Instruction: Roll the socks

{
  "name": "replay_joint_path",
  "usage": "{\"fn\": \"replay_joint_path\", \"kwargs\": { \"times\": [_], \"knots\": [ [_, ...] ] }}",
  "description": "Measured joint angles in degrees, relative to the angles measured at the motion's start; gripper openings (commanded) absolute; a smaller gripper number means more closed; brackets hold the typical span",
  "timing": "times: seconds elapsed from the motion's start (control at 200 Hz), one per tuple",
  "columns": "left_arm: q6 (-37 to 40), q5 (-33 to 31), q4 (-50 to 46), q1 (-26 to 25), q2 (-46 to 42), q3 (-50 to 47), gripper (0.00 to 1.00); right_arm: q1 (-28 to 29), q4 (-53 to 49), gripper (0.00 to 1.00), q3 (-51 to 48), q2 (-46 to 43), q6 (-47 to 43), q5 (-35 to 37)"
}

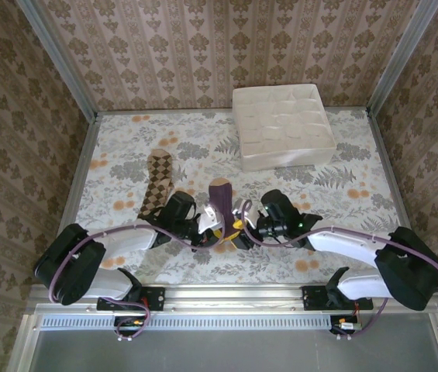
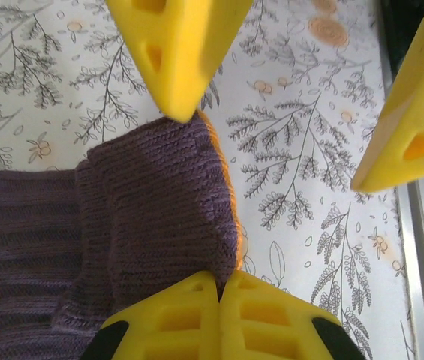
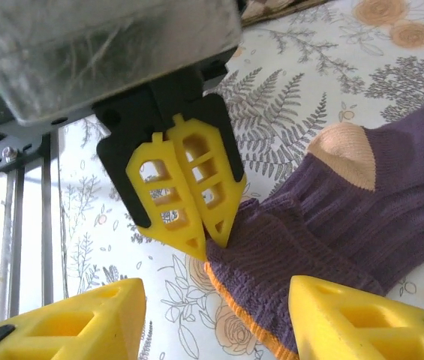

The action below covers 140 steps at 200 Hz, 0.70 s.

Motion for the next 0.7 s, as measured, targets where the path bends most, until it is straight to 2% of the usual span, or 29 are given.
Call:
{"fn": "replay_joint_path", "kwargs": {
  "times": [0.33, 0.7],
  "knots": [
    [0.0, 5.7, -0.3, 2.7, 0.0, 0.0, 0.00, -2.7, -8.6, 0.53, 11.5, 12.0, -6.3, -9.1],
    [0.0, 9.9, -3.1, 5.7, 4.4, 2.2, 0.00, -4.0, -11.5, 0.53, 12.9, 17.6, -5.4, -14.6]
  ]
}}
